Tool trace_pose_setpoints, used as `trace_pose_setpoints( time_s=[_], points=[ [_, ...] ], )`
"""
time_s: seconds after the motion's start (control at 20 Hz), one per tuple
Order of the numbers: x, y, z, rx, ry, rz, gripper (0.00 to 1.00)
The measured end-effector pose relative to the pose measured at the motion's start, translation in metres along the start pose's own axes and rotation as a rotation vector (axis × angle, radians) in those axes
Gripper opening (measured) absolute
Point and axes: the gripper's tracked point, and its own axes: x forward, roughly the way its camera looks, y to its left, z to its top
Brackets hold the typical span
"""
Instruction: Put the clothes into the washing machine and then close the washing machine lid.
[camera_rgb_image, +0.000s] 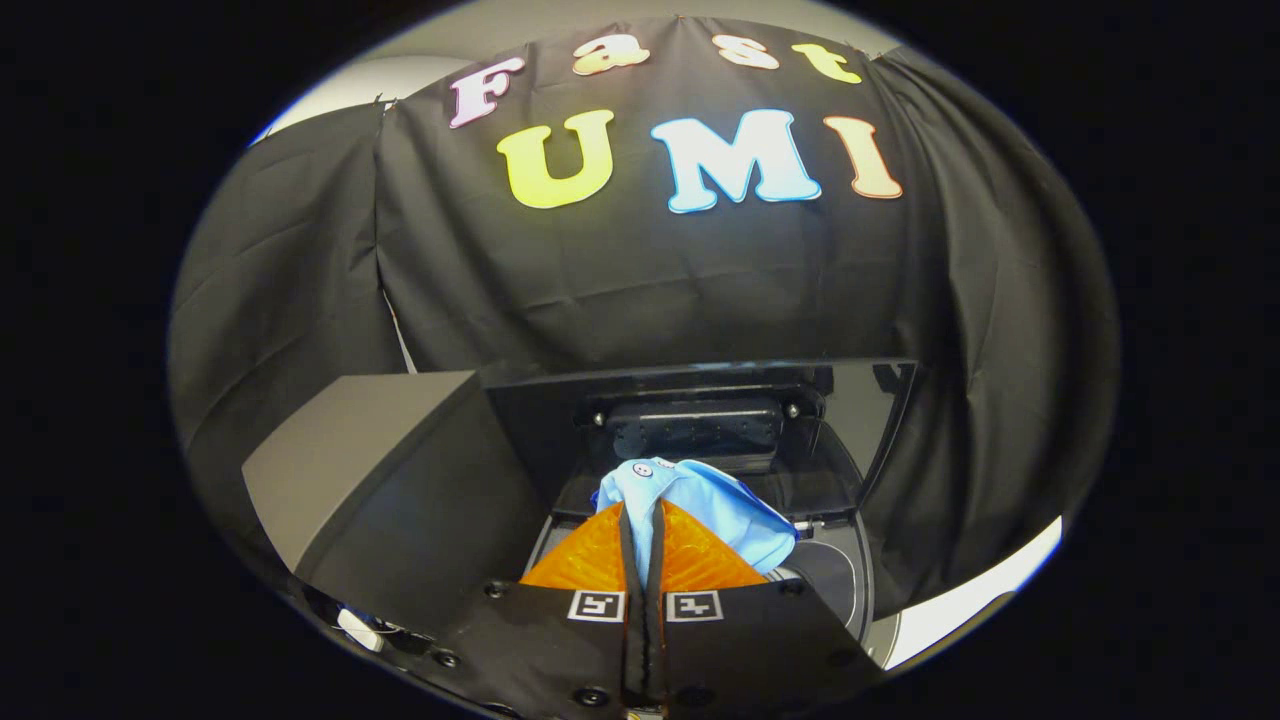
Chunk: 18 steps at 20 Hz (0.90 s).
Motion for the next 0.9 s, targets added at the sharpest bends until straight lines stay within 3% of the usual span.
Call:
trace_pose_setpoints(
  time_s=[0.55, 0.9],
  points=[
    [0.029, -0.014, -0.056, 0.003, 0.12, -0.023, 0.02],
    [0.037, -0.025, -0.084, 0.028, 0.204, -0.055, 0.08]
  ],
)
